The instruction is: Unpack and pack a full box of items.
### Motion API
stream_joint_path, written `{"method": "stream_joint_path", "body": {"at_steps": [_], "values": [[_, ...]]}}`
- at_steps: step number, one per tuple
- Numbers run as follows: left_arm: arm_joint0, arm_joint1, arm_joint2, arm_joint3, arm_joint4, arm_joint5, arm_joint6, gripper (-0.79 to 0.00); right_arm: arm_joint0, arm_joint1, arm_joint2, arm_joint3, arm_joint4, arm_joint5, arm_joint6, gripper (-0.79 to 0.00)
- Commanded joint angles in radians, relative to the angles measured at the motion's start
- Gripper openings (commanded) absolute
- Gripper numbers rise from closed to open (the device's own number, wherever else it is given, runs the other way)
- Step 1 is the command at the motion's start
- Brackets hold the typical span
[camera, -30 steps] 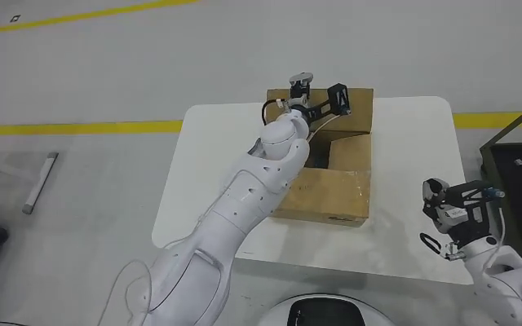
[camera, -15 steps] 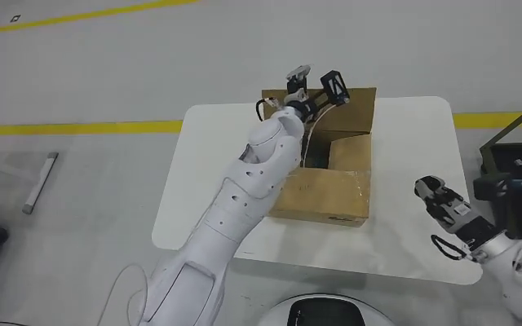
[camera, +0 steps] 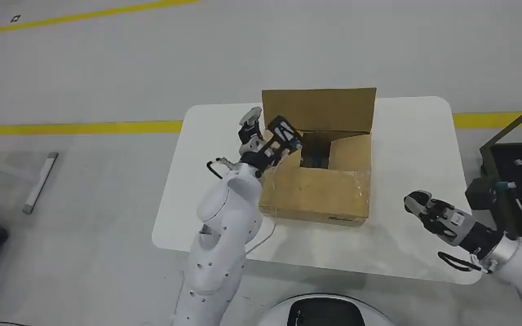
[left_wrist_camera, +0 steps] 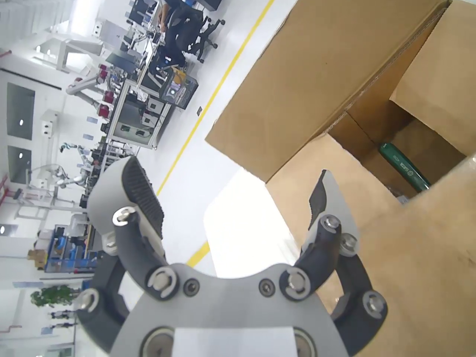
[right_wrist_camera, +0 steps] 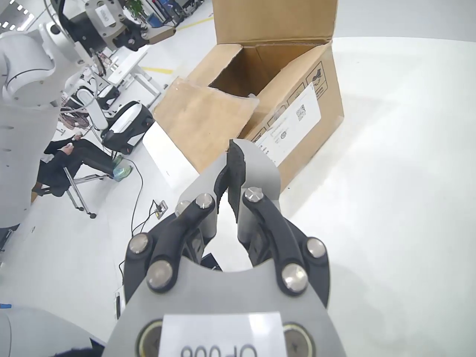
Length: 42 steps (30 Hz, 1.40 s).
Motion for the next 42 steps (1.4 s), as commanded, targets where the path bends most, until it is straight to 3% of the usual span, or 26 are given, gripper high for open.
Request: {"method": "stream_joint_path", "body": {"at_steps": [1, 5, 7, 10, 17, 23, 31, 42], "values": [[0.065, 0.004, -0.028, -0.063, -0.012, 0.018, -0.01, 0.0, 0.0, 0.0, 0.0, 0.002, 0.003, 0.005, -0.005, -0.785], [0.128, 0.01, -0.059, -0.117, -0.022, 0.033, -0.01, 0.0, 0.03, 0.002, -0.017, 0.03, 0.074, 0.062, -0.005, -0.77], [0.128, 0.01, -0.059, -0.117, -0.022, 0.033, -0.01, 0.0, 0.067, 0.006, -0.029, 0.033, 0.102, 0.085, 0.015, -0.56], [0.128, 0.01, -0.059, -0.117, -0.022, 0.033, -0.01, 0.0, 0.138, 0.012, -0.063, 0.047, 0.107, 0.112, 0.052, -0.508], [0.128, 0.01, -0.059, -0.117, -0.022, 0.033, -0.01, 0.0, 0.337, 0.021, -0.205, 0.153, 0.006, 0.136, 0.112, -0.48], [0.128, 0.01, -0.059, -0.117, -0.022, 0.033, -0.01, 0.0, 0.427, 0.022, -0.294, 0.245, -0.063, 0.137, 0.097, -0.437], [0.128, 0.01, -0.059, -0.117, -0.022, 0.033, -0.01, 0.0, 0.462, 0.027, -0.333, 0.276, -0.096, 0.142, 0.082, -0.409], [0.128, 0.01, -0.059, -0.117, -0.022, 0.033, -0.01, 0.0, 0.448, 0.042, -0.293, 0.255, -0.068, 0.15, 0.086, -0.4]]}}
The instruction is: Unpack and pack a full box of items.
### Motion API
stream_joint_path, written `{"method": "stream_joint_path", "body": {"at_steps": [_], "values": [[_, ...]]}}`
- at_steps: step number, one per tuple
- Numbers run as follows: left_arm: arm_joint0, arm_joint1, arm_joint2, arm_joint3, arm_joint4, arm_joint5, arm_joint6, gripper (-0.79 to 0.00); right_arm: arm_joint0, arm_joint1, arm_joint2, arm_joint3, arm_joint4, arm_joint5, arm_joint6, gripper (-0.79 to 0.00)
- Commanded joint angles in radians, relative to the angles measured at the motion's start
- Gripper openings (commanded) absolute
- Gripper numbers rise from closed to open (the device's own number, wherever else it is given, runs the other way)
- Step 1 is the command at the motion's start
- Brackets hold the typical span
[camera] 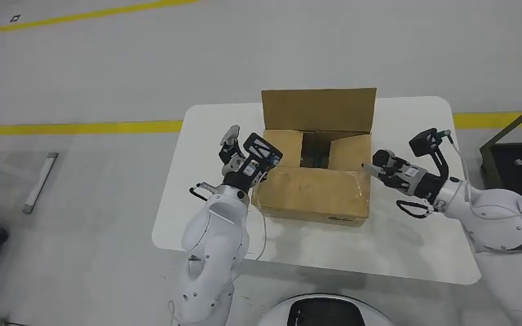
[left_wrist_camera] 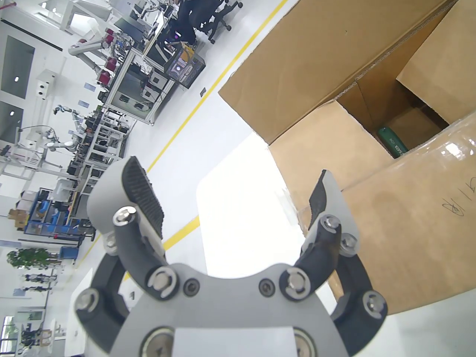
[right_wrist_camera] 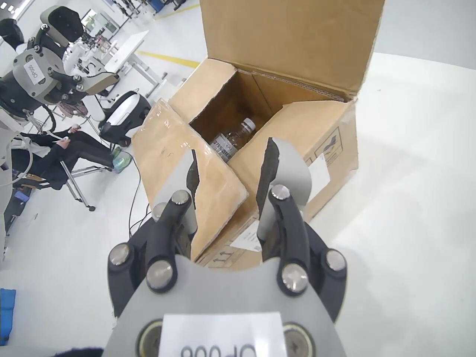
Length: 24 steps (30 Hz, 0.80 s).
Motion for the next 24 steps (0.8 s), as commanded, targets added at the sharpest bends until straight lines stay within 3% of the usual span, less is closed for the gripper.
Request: {"method": "stream_joint_path", "body": {"at_steps": [1, 20, 24], "values": [[0.0, 0.0, 0.0, 0.0, 0.0, 0.0, 0.0, 0.0, -0.003, 0.002, -0.004, 0.004, 0.001, -0.001, 0.004, -0.406], [0.0, 0.0, 0.0, 0.0, 0.0, 0.0, 0.0, 0.0, -0.07, 0.028, -0.007, -0.057, 0.058, -0.065, 0.116, -0.456], [0.0, 0.0, 0.0, 0.0, 0.0, 0.0, 0.0, 0.0, -0.089, 0.037, -0.009, -0.09, 0.007, -0.119, 0.149, -0.557]]}}
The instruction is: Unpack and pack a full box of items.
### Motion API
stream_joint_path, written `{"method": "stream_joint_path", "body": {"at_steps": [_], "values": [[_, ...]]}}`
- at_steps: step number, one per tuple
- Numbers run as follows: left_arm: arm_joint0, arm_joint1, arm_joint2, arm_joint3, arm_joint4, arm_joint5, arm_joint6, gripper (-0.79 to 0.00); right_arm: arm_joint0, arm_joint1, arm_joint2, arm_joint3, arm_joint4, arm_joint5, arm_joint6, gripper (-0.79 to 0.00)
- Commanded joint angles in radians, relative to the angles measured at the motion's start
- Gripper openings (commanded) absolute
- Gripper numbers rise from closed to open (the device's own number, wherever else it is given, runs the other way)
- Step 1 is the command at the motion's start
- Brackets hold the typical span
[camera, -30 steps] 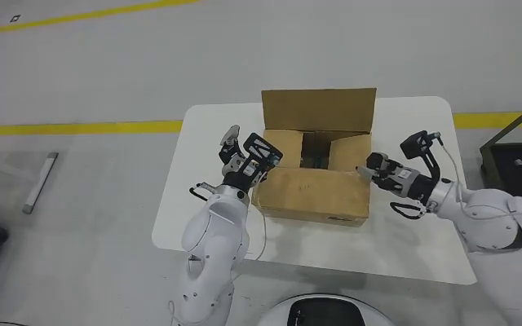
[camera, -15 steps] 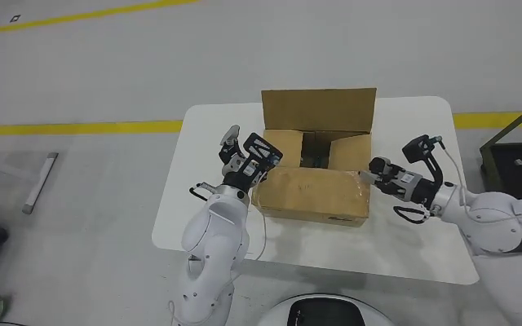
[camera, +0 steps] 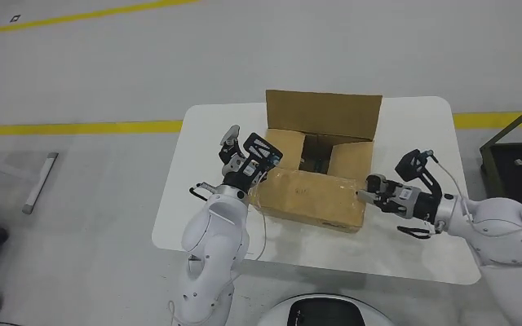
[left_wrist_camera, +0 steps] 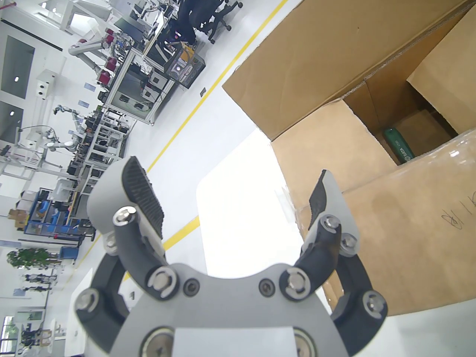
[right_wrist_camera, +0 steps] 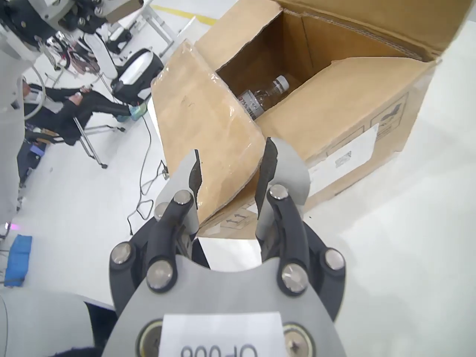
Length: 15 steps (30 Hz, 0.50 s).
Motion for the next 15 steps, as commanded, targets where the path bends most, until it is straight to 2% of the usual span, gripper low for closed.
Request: {"method": "stream_joint_path", "body": {"at_steps": [1, 4, 10, 15], "values": [[0.0, 0.0, 0.0, 0.0, 0.0, 0.0, 0.0, 0.0, -0.014, 0.002, -0.004, -0.01, 0.017, -0.012, -0.004, -0.631], [0.0, 0.0, 0.0, 0.0, 0.0, 0.0, 0.0, 0.0, -0.023, 0.006, -0.001, -0.021, 0.027, -0.018, 0.0, -0.785], [0.0, 0.0, 0.0, 0.0, 0.0, 0.0, 0.0, 0.0, -0.031, 0.012, -0.008, -0.025, 0.108, -0.015, -0.001, -0.785], [0.0, 0.0, 0.0, 0.0, 0.0, 0.0, 0.0, 0.0, -0.025, 0.021, 0.015, -0.063, 0.038, -0.041, -0.019, -0.785]]}}
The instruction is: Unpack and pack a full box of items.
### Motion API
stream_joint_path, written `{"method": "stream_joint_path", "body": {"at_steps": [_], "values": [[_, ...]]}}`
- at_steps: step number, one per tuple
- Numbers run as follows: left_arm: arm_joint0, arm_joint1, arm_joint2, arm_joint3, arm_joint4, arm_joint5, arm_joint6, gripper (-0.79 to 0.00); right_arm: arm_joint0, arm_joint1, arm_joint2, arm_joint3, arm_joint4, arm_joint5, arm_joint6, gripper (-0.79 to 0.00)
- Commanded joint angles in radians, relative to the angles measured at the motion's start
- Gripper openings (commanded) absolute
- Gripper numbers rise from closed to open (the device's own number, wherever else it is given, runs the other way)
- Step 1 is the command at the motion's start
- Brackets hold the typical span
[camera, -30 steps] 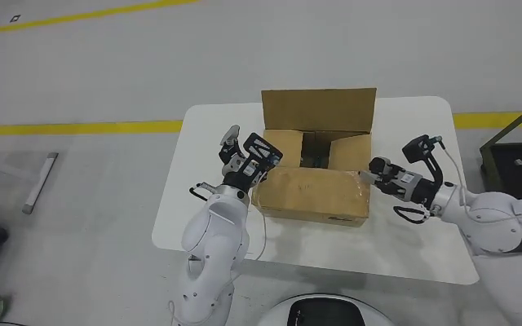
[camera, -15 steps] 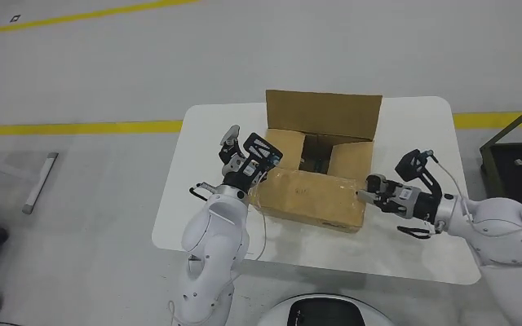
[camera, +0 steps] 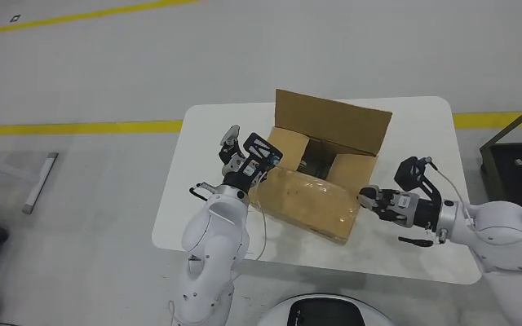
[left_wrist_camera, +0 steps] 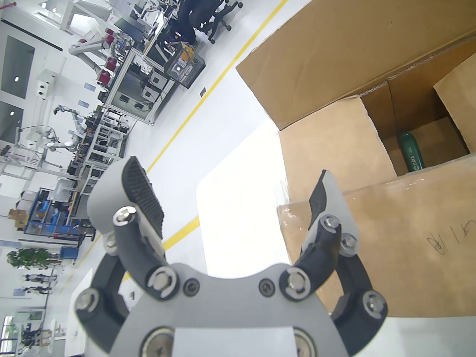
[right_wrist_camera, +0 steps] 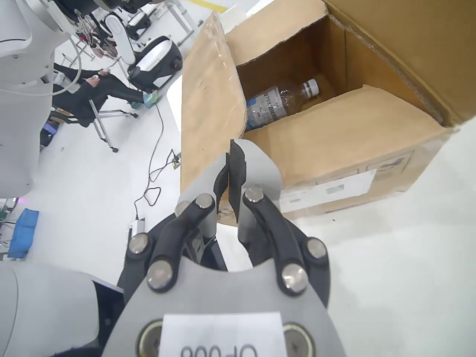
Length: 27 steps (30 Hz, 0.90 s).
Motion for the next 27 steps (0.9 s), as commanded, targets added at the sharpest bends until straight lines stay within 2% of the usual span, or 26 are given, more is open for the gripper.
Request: {"method": "stream_joint_path", "body": {"at_steps": [1, 5, 11, 16, 20, 27], "values": [[0.0, 0.0, 0.0, 0.0, 0.0, 0.0, 0.0, 0.0, 0.003, 0.003, 0.014, -0.022, -0.062, -0.015, -0.021, -0.785], [0.0, 0.0, 0.0, 0.0, 0.0, 0.0, 0.0, 0.0, 0.007, 0.008, 0.041, -0.072, -0.183, -0.068, -0.107, -0.785], [0.0, 0.0, 0.0, 0.0, 0.0, 0.0, 0.0, 0.0, -0.008, 0.015, 0.086, -0.156, -0.45, -0.185, -0.266, -0.785], [0.006, 0.0, -0.003, -0.011, -0.019, 0.016, 0.023, 0.0, -0.062, 0.014, 0.097, -0.187, -0.627, -0.202, -0.42, -0.785], [-0.012, 0.002, 0.005, -0.017, 0.0, -0.011, 0.017, 0.0, -0.097, 0.015, 0.105, -0.197, -0.708, -0.198, -0.514, -0.785], [-0.056, 0.005, 0.053, 0.002, 0.063, -0.128, -0.045, 0.0, -0.151, 0.017, 0.123, -0.214, -0.763, -0.21, -0.619, -0.785]]}}
